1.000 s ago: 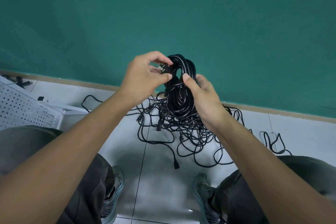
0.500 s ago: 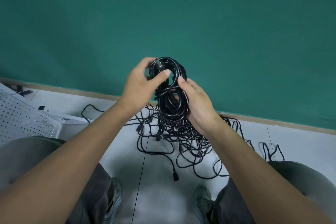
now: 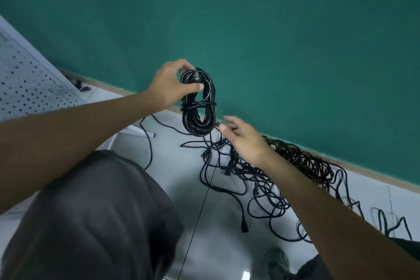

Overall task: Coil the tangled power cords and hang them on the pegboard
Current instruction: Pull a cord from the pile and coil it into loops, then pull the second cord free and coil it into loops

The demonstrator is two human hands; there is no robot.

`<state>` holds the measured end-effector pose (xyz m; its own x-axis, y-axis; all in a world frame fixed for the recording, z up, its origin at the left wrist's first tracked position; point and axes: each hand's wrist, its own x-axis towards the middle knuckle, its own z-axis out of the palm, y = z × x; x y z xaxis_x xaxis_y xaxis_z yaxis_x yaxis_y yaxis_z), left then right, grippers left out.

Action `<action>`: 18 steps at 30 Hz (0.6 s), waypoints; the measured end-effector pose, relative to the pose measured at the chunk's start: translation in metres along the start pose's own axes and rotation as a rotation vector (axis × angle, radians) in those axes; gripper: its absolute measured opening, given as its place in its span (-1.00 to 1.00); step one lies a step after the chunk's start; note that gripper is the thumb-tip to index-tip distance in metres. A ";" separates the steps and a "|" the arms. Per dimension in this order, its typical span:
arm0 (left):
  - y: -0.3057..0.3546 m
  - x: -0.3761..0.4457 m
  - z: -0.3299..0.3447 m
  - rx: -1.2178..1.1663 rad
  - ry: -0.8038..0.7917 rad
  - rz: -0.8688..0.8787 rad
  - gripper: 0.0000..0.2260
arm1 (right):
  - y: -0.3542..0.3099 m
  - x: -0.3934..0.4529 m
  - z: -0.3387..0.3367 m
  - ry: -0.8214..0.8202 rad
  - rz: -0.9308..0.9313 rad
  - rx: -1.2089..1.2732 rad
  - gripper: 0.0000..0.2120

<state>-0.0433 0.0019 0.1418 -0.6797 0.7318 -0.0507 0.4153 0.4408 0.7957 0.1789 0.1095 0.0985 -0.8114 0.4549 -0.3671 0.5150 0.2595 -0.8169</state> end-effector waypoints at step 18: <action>-0.277 -0.042 0.093 0.220 -0.250 -0.375 -0.74 | 0.145 0.100 0.115 -0.244 0.122 -0.358 -0.48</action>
<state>-0.0734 -0.1029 -0.1323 -0.6519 0.5921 -0.4736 0.3058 0.7769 0.5504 0.1406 0.0951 -0.1076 -0.7578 0.2971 -0.5809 0.6396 0.5144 -0.5713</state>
